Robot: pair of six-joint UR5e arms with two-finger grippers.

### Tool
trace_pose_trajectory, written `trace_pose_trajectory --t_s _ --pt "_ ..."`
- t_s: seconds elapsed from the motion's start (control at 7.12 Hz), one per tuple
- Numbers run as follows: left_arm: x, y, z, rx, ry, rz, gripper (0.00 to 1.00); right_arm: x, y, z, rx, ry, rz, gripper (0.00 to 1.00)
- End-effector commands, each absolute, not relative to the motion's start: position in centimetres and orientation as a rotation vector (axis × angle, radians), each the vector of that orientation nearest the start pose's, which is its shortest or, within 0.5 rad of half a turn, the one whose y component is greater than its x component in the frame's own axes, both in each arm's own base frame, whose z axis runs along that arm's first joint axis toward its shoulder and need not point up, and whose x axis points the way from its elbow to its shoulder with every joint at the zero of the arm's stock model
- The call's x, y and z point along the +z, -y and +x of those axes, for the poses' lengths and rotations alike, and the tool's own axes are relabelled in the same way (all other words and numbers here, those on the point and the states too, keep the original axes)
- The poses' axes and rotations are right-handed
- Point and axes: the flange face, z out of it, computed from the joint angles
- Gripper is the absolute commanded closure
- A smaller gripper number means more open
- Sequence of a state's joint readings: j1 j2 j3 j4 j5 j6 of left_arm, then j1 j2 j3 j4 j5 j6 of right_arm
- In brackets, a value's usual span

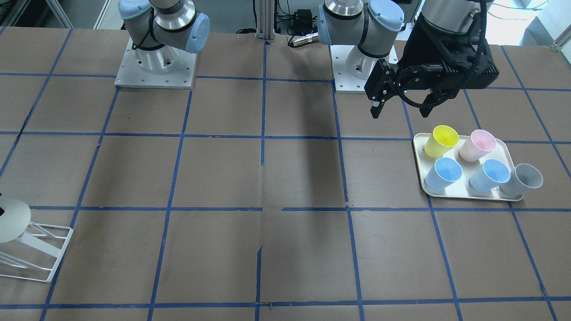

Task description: Transfer IKEA cup to right arm and place on rack

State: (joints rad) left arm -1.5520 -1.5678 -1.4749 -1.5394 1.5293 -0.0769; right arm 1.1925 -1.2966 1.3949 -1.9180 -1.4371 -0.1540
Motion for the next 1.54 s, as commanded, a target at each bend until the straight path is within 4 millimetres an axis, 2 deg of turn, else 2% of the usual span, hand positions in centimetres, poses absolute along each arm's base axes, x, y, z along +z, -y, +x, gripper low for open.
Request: trace_pose_trajectory --t_s 0.0,0.28,0.56,0.7,0.98,1.26,1.4 --pt "54.0 49.9 -12.8 -0.201 -3.178 -0.149 0.0 44.8 64.6 -12.7 -0.469 -3.049 0.273 0.76" --pt "54.1 49.4 -12.9 -0.196 -3.177 -0.147 0.0 45.4 66.8 -13.9 -0.514 -3.055 0.273 0.76" --pt "52.9 49.4 -13.0 -0.176 -3.178 -0.143 0.0 43.4 68.0 -14.7 -0.478 -3.045 0.278 0.75" --pt "52.8 49.4 -13.0 -0.174 -3.18 -0.143 0.0 42.8 68.1 -15.9 -0.471 -3.042 0.301 0.75" --pt "53.7 49.3 -12.3 -0.111 -3.172 -0.03 0.0 41.7 68.3 -17.2 -0.451 -3.047 0.282 0.75" --pt "55.4 51.1 -11.2 -0.083 -3.181 -0.062 0.0 40.1 68.6 -17.8 -0.418 -3.044 0.289 0.75" --pt "55.2 51.6 -10.2 -0.043 -3.188 -0.092 0.0 39.8 68.8 -17.9 -0.42 -3.045 0.287 0.75"
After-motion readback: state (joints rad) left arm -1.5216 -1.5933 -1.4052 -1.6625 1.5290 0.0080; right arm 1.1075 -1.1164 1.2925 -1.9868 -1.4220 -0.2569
